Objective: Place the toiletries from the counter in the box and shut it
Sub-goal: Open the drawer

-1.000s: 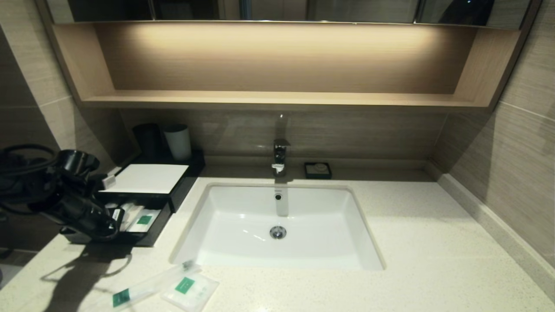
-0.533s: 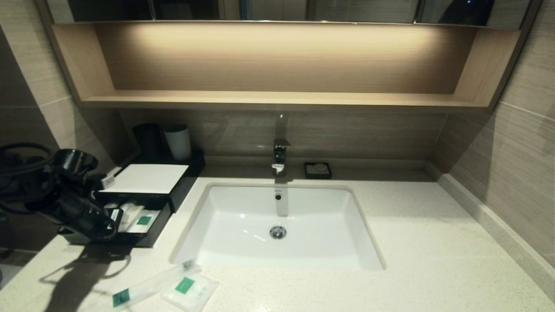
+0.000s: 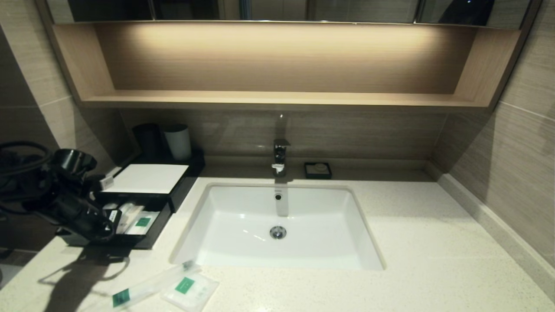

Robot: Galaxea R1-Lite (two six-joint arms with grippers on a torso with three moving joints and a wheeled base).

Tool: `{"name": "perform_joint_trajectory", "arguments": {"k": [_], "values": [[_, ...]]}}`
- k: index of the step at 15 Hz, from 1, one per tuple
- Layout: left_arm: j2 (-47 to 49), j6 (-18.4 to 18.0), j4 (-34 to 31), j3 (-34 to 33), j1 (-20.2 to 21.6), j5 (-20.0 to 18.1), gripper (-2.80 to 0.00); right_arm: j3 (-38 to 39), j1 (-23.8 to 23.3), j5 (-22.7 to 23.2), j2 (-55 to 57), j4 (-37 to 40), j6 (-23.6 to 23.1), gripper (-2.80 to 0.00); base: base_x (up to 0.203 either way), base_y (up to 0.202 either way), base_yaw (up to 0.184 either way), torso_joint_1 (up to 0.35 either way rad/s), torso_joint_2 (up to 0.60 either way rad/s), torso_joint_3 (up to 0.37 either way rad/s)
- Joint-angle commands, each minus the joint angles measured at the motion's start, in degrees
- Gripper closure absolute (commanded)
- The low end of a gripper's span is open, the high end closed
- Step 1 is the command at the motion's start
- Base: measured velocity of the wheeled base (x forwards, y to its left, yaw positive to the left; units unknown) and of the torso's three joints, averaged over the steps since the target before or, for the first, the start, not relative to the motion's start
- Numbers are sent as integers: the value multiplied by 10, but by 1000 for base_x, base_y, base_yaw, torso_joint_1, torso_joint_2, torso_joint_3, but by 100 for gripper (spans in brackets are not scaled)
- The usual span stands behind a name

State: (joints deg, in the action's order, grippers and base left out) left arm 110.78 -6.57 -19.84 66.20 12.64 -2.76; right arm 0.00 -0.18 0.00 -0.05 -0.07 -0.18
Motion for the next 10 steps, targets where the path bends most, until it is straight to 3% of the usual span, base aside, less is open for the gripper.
{"name": "perform_joint_trajectory", "arguments": {"k": [1,7,10], "values": [[-3,-5,-3,0,0,-1,0,1,0,0,0,0,0,0,0,0,0,0,0,0],[-15,4,8,9,0,-3,0,1,0,0,0,0,0,0,0,0,0,0,0,0],[-33,40,13,20,0,-6,0,1,0,0,0,0,0,0,0,0,0,0,0,0]]}}
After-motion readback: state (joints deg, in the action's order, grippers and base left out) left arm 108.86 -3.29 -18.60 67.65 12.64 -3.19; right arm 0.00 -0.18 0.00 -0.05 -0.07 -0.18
